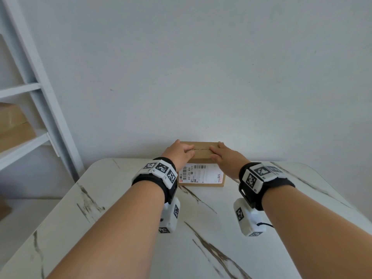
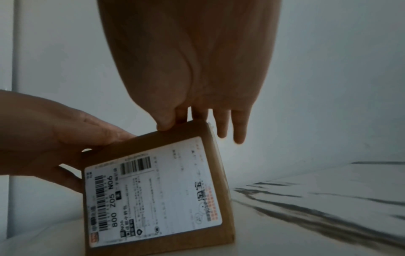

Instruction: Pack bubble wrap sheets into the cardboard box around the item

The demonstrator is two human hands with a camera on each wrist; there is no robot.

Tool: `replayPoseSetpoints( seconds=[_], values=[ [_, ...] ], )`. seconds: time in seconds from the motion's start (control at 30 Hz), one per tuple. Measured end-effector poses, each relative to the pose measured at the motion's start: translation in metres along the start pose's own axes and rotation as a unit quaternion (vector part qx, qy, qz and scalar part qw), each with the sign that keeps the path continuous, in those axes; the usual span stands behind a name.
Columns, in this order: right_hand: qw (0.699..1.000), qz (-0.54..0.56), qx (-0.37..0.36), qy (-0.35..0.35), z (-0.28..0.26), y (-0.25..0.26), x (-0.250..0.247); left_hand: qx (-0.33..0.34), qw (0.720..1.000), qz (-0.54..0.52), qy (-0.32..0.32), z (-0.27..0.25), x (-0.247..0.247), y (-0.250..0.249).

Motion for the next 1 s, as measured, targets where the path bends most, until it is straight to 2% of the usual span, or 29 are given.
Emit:
replayPoseSetpoints(
  seconds=[0.23, 0.4, 0.5, 0.67, 0.83, 1.0],
  values=[
    [1.0, -0.019, -0.009, -0.015, 0.026, 0.001, 0.001, -0.006, 1.0, 0.001, -0.012, 0.02, 0.003, 0.003],
    [1.0, 0.01, -0.01, -0.021, 0.035, -0.001, 0.005, -0.002, 1.0, 0.005, -0.015, 0.021, 0.005, 0.001],
    [1.0, 0.014, 0.0, -0.016, 0.033, -0.003, 0.008, -0.008, 0.998, 0.055, 0.003, 0.016, 0.008, -0.002],
    [0.999, -0.047, 0.013, -0.014, 0.025, 0.002, -0.001, -0.027, 0.977, 0.189, 0.094, 0.017, -0.004, -0.016],
    [0.998, -0.063, 0.005, -0.03, 0.014, 0.013, -0.025, 0.011, 0.967, 0.241, 0.085, 0.017, -0.018, -0.034],
    [0.998, -0.034, 0.0, -0.062, -0.003, 0.024, -0.051, -0.001, 0.968, 0.242, 0.06, 0.013, -0.039, -0.047]
  ],
)
Point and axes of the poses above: each hand's wrist, its own z-axis towards the middle knuckle, its own x-axis out of the palm, y = z × x, the point moved 2 cm from there along z, towards the middle knuckle, and after that the axes turned 13 degrees about x, right-handed, at the moved point
